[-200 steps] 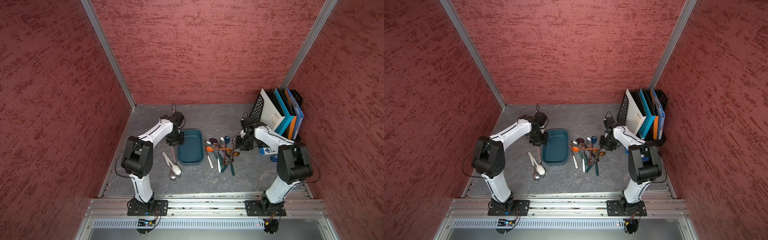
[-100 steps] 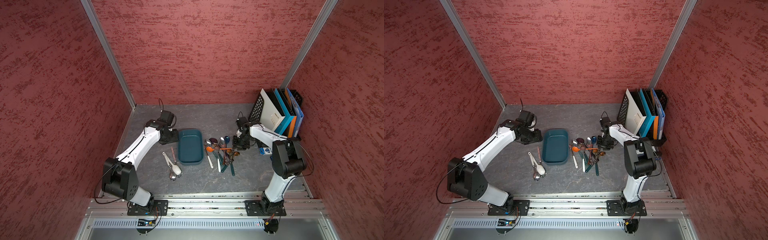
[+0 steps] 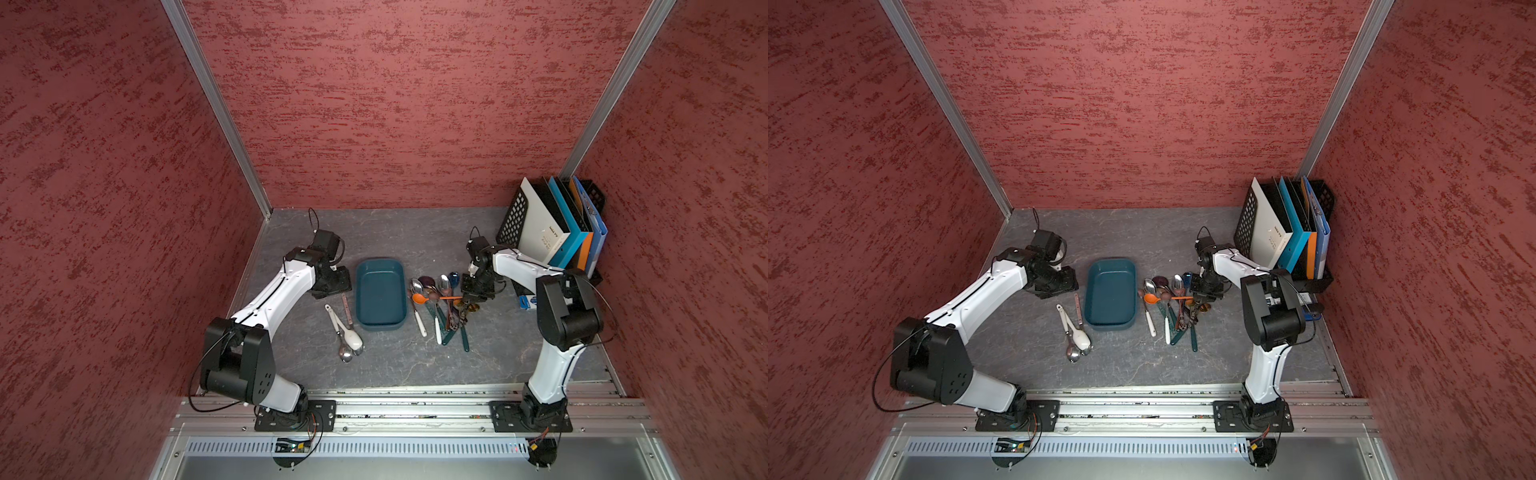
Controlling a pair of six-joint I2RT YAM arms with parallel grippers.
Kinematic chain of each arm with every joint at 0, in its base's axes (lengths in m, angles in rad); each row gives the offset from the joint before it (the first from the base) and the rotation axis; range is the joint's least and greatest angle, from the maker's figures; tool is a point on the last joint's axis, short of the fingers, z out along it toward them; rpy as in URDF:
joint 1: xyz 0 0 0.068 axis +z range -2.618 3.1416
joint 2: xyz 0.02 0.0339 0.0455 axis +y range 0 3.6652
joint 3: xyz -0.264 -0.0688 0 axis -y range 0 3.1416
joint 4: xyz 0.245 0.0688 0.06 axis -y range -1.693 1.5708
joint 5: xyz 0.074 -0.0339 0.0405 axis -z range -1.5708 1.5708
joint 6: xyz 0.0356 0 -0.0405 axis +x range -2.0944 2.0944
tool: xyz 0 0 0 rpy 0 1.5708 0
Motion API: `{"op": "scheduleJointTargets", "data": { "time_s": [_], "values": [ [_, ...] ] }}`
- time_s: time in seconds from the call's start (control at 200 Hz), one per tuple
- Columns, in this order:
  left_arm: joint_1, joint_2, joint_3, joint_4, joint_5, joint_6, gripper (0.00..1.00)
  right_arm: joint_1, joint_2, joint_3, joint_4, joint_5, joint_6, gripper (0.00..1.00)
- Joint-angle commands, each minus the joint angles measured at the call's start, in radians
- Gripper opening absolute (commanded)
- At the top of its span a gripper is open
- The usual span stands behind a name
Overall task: Put the spoon into the storage box
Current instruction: Pick up the spoon from the center of the board.
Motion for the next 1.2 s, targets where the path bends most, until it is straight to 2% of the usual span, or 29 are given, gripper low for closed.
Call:
{"op": "scheduleJointTargets", "data": {
  "time_s": [0.0,0.436,0.696,1.197],
  "values": [
    [0.003,-0.018,-0.033,0.032,0.023,0.009,0.65,0.009,0.019,0.004,0.018,0.027,0.005,0.25],
    [-0.052,-0.002,-0.083,0.082,0.086,-0.058,0.65,0.010,0.021,-0.004,0.039,0.007,0.011,0.10],
    [-0.066,-0.044,-0.146,0.160,0.187,-0.098,0.64,0.007,-0.056,0.008,-0.001,-0.027,-0.017,0.07],
    [-0.179,0.024,-0.162,0.221,0.194,-0.139,0.62,0.009,-0.166,0.146,-0.196,0.016,-0.122,0.06]
  ]
}}
